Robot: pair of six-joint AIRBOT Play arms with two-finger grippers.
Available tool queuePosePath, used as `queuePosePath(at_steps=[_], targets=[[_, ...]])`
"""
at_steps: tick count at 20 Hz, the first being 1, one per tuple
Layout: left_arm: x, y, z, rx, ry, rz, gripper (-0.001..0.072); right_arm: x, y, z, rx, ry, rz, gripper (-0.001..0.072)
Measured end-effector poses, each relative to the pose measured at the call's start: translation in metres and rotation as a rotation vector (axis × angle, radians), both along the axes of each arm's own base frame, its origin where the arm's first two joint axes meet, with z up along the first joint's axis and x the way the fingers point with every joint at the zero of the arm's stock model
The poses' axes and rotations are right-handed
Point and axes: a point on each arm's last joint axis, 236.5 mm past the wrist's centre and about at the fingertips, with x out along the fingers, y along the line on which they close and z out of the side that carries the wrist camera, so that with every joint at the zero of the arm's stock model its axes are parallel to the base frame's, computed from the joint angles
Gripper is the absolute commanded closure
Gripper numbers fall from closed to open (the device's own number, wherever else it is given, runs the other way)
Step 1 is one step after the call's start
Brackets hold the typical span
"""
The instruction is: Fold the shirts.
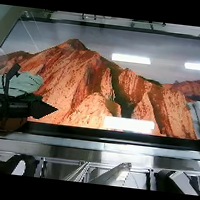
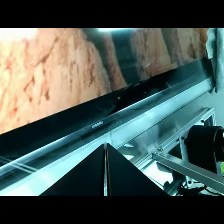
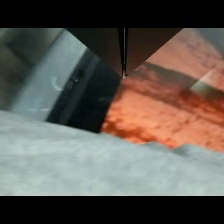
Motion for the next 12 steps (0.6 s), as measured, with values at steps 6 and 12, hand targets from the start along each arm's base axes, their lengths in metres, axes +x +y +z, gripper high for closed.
queuePosePath(at_steps=[6,12], targets=[[-0.006,-0.001,0.019,0.023,-0.113,0.002,0.0695,0.07,0.155,0.116,-0.164,-0.472,0.52,0.0698],[-0.006,0.001,0.034,0.047,-0.223,0.022,0.0695,0.04,0.244,0.136,-0.381,-0.804,0.687,0.0697]])
